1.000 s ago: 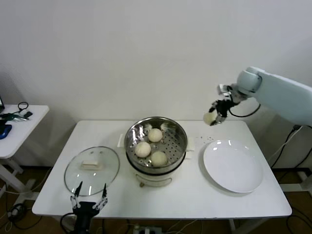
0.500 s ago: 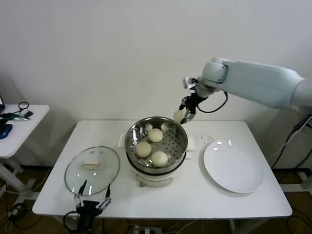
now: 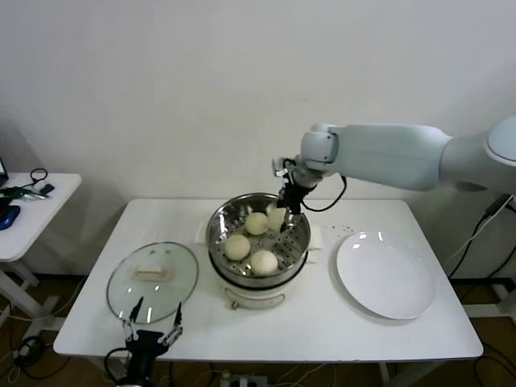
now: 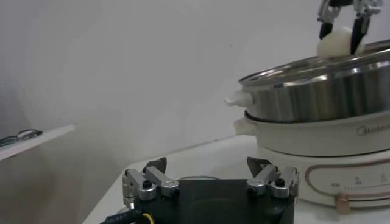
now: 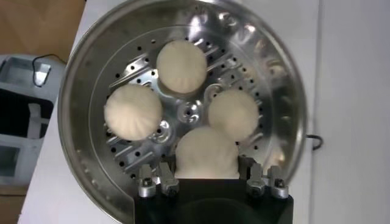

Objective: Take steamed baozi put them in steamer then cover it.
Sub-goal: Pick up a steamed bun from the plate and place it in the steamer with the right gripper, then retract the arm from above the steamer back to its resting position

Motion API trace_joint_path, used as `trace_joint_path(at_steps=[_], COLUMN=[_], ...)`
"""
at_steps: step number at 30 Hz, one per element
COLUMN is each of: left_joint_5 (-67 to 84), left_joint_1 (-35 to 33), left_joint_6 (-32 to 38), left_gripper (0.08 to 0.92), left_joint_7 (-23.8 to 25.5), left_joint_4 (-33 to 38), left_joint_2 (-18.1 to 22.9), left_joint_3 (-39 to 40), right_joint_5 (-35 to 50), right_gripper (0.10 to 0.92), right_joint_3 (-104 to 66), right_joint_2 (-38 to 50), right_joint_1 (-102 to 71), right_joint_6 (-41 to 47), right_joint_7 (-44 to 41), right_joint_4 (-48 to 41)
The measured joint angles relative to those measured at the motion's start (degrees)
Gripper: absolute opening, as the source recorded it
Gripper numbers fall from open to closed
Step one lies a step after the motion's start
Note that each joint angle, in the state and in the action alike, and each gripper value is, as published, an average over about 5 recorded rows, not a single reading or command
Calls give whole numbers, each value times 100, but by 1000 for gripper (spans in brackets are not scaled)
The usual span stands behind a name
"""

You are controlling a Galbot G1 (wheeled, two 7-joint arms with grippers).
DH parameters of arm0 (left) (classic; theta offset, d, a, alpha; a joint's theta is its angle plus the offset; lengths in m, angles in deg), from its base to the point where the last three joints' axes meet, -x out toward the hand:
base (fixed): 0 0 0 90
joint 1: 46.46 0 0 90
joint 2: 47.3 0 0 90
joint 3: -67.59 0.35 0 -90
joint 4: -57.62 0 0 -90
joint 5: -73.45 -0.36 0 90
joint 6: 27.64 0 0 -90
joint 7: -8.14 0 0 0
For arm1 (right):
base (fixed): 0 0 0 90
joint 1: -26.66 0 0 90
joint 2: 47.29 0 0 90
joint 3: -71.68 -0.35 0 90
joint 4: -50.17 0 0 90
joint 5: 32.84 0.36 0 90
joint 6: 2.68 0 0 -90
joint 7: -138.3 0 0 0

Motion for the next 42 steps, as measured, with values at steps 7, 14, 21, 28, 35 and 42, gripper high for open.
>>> trace_joint_path(at_steps=[7,14,21,28,35,42], left_joint_5=[50,73,50,42,51,32], left_joint_1=[26,65,120,131,140,168], left_joint_6=[-7,-21,-63,-72,-77,-108], left_gripper=[823,823,823,823,823,823], left_joint_7=[-4,-6,-7,-8,-14,-18], left_joint_4=[-51,-71,-63,-66,-62,-47], left_joint_2=[-33,-49,-16,-10,-28,-38], left_joint_3=[-34,-30,19,19,-11,-4], right_joint_5=[-40,-115,-176,-216,-267,-277], right_gripper=[653,662,769,822,823,823], right_joint_3=[142,193,171,91,-71,-345], right_joint_2=[-71,-146,-180,-124,50,472], right_joint_1=[-170,-291,-356,-365,-236,-35], right_joint_6=[23,39,64,66,6,-198], right_joint_7=[40,54,95,85,-19,-31], right_joint_4=[1,-39,-111,-99,-34,103])
